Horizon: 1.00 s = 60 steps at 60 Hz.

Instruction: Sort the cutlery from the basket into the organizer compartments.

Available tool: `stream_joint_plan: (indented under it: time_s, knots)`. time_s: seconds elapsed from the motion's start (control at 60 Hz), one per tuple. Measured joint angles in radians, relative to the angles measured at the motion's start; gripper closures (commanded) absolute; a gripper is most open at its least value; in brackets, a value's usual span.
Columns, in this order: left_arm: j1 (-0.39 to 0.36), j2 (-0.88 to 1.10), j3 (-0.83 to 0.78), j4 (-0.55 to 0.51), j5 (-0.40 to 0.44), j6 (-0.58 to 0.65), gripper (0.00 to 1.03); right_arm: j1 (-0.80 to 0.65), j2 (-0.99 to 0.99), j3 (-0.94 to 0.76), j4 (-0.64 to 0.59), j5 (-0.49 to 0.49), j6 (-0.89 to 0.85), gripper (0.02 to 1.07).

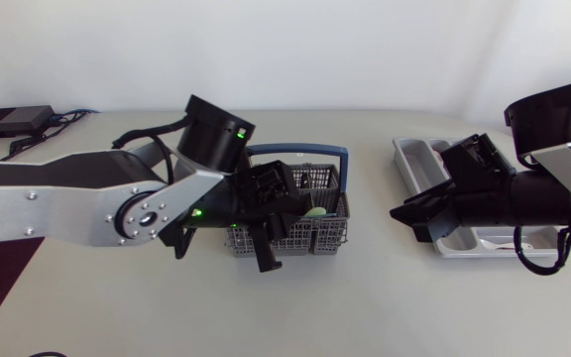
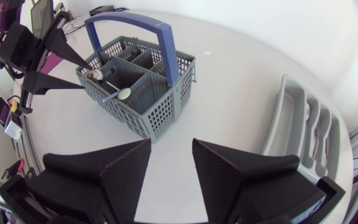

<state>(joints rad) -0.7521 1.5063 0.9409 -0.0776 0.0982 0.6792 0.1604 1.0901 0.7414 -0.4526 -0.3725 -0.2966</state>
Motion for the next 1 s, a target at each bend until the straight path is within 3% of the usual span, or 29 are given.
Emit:
stream_joint_plan:
  time_s: [0.6, 0.817, 0.933, 1.0]
  knots:
    - [-0.092, 0.144, 0.121, 0.001, -0.036, 0.003, 0.66, -0.034, -0.031, -0.019, -0.015, -0.032, -0.027, 0.56]
    - [-0.095, 0.177, 0.159, 0.001, -0.038, 0.002, 0.79, -0.045, -0.038, -0.026, -0.018, -0.045, -0.043, 0.56]
    - [-0.095, 0.183, 0.16, 0.001, -0.041, 0.002, 0.81, -0.056, -0.045, -0.026, -0.019, -0.05, -0.048, 0.56]
    - [-0.095, 0.183, 0.16, 0.001, -0.041, 0.002, 0.88, -0.058, -0.046, -0.026, -0.019, -0.05, -0.048, 0.56]
